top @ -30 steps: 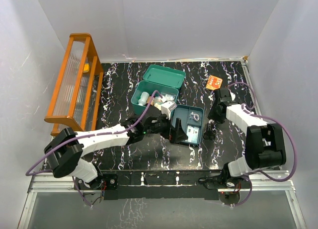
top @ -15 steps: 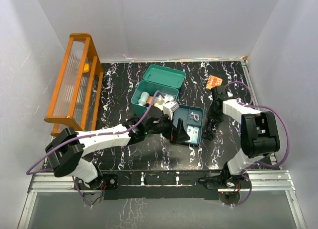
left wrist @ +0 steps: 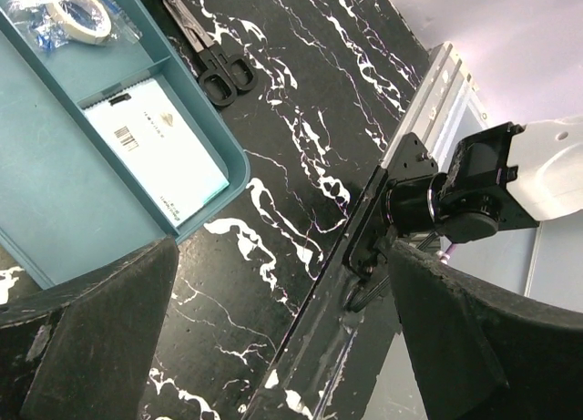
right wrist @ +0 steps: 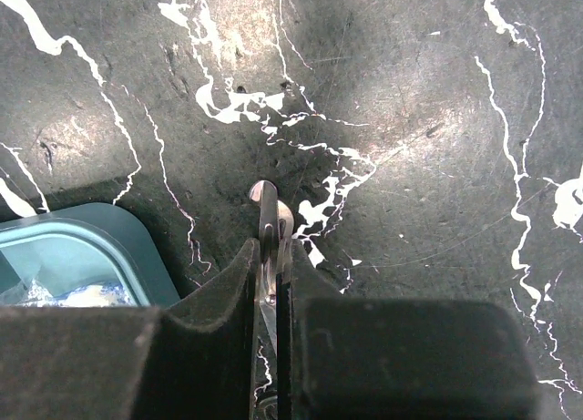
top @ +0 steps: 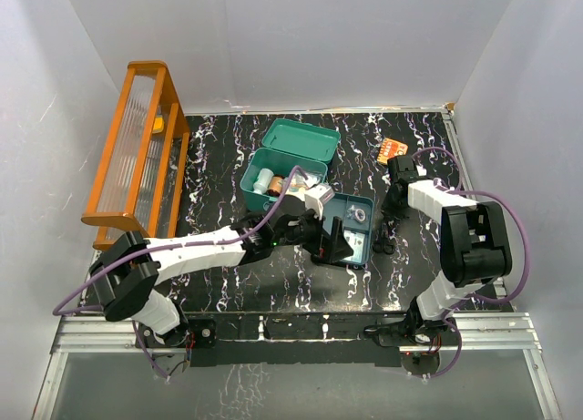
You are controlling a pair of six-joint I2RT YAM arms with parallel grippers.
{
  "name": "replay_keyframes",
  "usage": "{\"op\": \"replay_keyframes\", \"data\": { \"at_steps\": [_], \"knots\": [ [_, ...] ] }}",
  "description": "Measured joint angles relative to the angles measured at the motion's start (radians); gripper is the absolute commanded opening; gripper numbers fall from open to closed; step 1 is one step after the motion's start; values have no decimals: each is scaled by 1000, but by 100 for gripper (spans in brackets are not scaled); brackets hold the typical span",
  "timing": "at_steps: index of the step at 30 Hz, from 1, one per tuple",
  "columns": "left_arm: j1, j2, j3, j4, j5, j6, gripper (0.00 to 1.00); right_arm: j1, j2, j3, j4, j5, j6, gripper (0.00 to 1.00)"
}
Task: Organize the medicine kit
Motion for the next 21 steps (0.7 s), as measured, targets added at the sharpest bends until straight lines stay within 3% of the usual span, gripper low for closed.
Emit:
{"op": "replay_keyframes", "data": {
  "at_steps": [14,16,17,21],
  "knots": [
    [-12,121,90,-38,-56,-10,99,-13,-153,-76,-11,-106,-18,2],
    [-12,130,94,-44,-58,-12,99,-16,-171,-77,-25,-110,-22,23],
    [-12,131,94,-47,-60,-13,99,-17,-174,-77,-28,-110,-21,29],
    [-12,131,94,-47,-64,-15,99,-12,-199,-98,-53,-104,-34,41]
  ]
}}
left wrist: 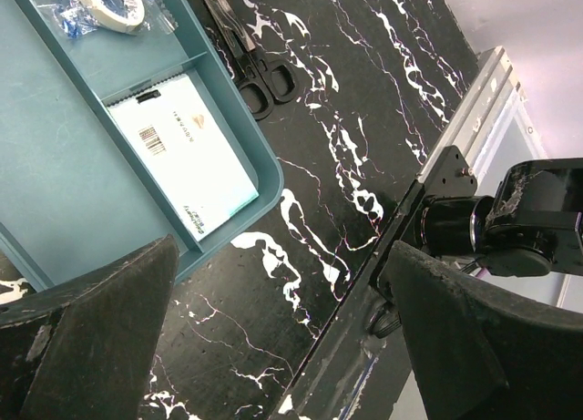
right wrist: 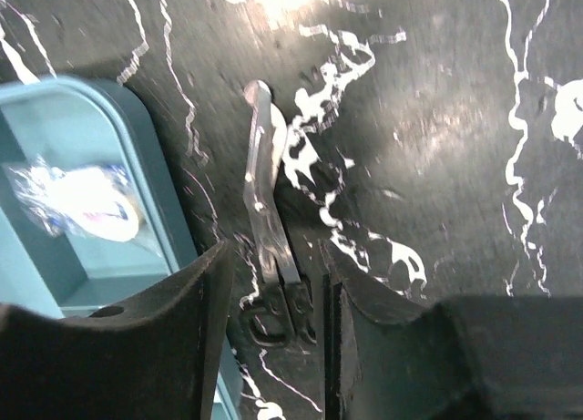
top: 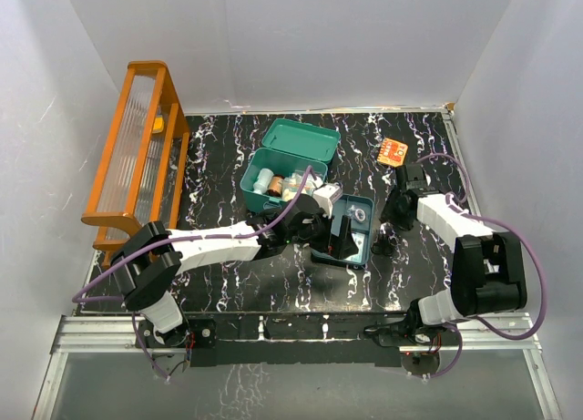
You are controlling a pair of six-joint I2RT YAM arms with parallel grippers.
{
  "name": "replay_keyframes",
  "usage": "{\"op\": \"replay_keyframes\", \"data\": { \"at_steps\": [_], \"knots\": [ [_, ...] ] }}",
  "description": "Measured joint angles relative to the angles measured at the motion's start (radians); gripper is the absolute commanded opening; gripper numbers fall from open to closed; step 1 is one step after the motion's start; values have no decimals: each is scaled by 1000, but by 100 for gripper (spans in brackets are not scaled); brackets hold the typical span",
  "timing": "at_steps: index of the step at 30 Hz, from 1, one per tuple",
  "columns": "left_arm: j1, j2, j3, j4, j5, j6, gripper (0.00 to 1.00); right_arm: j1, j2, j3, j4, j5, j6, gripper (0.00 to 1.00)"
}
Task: Organize the medicine kit
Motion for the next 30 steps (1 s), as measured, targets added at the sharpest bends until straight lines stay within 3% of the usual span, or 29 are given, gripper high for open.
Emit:
{"op": "replay_keyframes", "data": {
  "at_steps": [7,16,30],
  "knots": [
    [0,-2,0,5,-1,0,99,82,-33,-70,-43,39,21,41],
    [0,-26,-18,11,-8,4,99,120,0,-82,-54,97,41,27],
    [0,-29,-31,18,-20,5,99,145,11,-76,-53,113,42,34]
  ]
}}
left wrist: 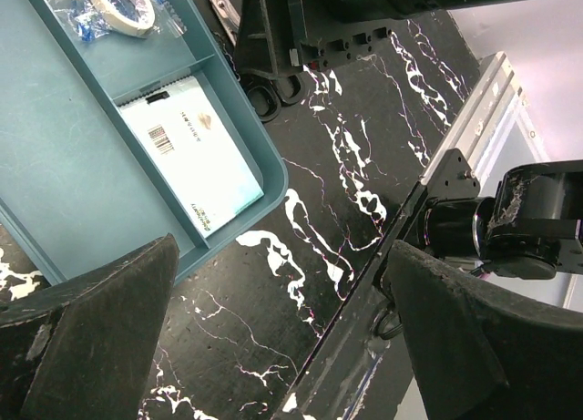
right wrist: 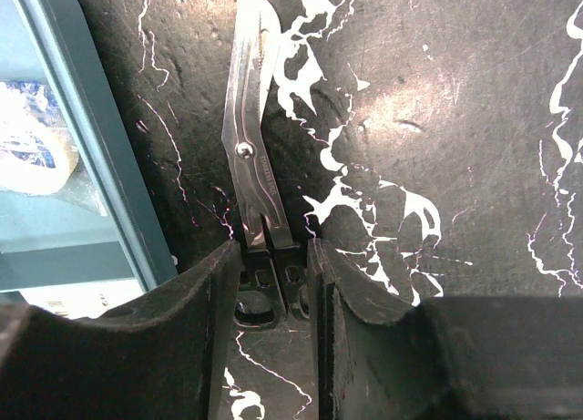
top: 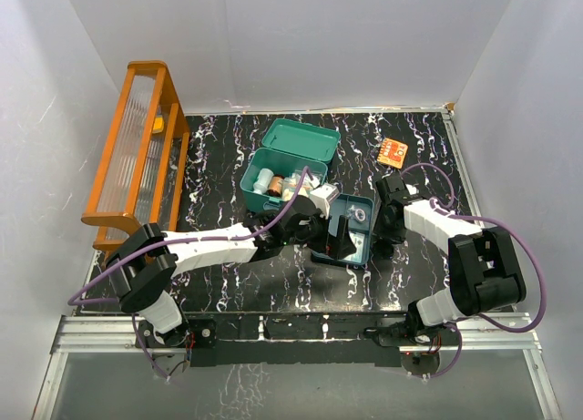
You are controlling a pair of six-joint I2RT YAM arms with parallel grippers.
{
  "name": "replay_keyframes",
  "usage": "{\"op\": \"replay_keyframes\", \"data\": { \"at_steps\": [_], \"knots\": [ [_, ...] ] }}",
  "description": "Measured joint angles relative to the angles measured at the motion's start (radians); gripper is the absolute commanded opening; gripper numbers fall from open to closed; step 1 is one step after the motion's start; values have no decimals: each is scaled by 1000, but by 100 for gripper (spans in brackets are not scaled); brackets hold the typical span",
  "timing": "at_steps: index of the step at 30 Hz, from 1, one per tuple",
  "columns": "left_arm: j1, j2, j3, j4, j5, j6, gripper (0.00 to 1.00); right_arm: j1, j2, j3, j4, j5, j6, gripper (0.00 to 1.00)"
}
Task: Organize the medicine kit
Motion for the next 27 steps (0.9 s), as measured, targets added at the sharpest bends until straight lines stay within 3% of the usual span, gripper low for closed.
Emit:
{"op": "replay_keyframes", "data": {
  "at_steps": [7,13,15,27],
  "knots": [
    [0,-6,0,0,-7,3,99,11,0,0,0,3,2,38],
    [0,-15,-2,1,-8,3,99,31,0,0,0,1,9,13],
    [0,-15,-2,1,-8,3,99,31,0,0,1,2,14,10],
    [0,-29,-8,0,-31,6,99,35,-129,-11,-40,64,86,10]
  ]
}}
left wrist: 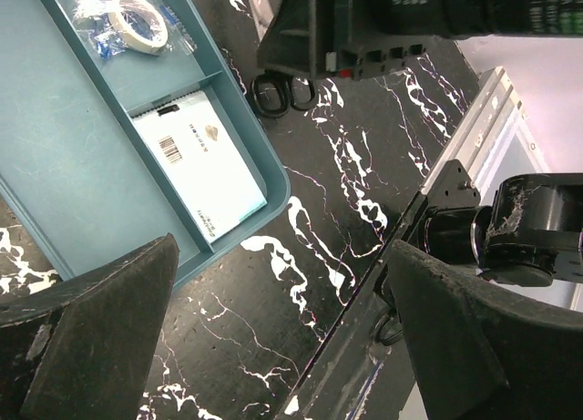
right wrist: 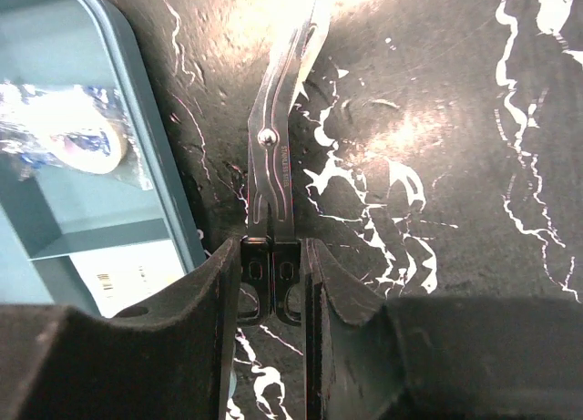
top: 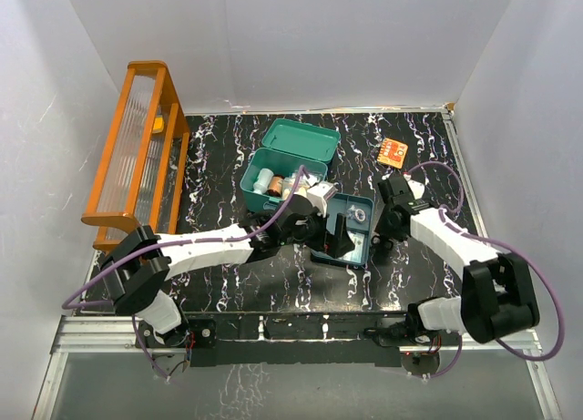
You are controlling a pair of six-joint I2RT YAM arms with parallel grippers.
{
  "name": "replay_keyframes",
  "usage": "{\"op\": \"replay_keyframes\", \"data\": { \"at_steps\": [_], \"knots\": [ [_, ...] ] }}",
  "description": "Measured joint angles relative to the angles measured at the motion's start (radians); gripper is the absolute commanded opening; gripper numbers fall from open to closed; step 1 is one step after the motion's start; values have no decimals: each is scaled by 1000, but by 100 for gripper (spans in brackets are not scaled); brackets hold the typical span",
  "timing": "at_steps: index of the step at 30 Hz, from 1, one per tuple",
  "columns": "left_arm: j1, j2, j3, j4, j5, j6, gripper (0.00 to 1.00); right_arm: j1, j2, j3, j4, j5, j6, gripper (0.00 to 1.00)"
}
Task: Organize the medicine kit
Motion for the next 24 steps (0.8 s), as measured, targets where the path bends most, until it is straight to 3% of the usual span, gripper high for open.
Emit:
{"op": "replay_keyframes", "data": {
  "at_steps": [13,24],
  "knots": [
    [0,-164,-114,13,-122,4,99,24,-214,-2,-14,-32,51,11],
    [0,-478,-249,-54,-439,69,99,286,-128,92,35,-54,153,11]
  ]
}}
